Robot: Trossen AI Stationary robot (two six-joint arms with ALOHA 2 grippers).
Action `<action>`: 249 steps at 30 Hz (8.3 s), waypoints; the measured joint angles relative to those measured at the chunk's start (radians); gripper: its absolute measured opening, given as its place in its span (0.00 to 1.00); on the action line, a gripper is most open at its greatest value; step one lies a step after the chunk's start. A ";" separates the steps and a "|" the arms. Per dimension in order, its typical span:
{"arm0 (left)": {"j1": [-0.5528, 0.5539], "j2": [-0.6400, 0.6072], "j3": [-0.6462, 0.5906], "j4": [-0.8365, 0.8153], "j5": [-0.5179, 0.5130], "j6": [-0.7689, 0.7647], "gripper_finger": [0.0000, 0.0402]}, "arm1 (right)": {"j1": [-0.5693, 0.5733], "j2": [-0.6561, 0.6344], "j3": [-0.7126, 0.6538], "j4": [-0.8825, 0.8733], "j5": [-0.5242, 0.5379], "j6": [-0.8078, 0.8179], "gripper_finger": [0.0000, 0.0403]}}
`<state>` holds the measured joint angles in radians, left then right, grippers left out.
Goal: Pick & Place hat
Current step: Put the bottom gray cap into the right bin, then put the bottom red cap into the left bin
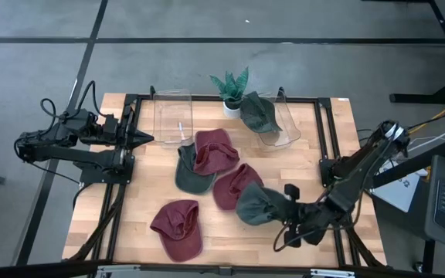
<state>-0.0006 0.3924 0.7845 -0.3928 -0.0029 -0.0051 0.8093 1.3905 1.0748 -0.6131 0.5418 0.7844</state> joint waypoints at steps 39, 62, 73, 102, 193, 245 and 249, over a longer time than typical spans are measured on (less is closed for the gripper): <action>0.000 0.000 0.000 0.000 0.000 0.000 0.03 | -0.210 -0.311 0.000 0.108 0.278 -0.293 0.04; 0.000 0.000 0.000 0.000 0.000 0.000 0.03 | -0.251 -0.311 0.000 0.263 0.263 -0.524 0.04; 0.000 0.000 0.000 0.000 0.000 0.000 0.03 | -0.294 -0.312 0.000 0.372 0.215 -0.713 0.04; 0.000 0.000 0.000 0.000 0.000 0.000 0.03 | -0.596 -0.313 0.000 0.354 0.214 -0.984 0.04; 0.000 0.000 0.000 0.000 0.000 0.000 0.03 | -1.207 -0.531 -0.613 0.582 -0.433 -1.288 0.04; 0.000 0.000 0.000 0.000 0.000 0.000 0.03 | -1.081 -0.610 -0.262 -0.043 -0.388 -0.515 0.63; 0.000 0.000 0.000 0.000 0.000 0.000 0.03 | -0.996 -0.610 -0.228 -0.086 -0.439 -0.302 0.63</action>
<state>-0.0002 0.3927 0.7845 -0.3928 -0.0032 -0.0048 -0.1863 0.7803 0.8469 -0.6986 0.1023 0.4820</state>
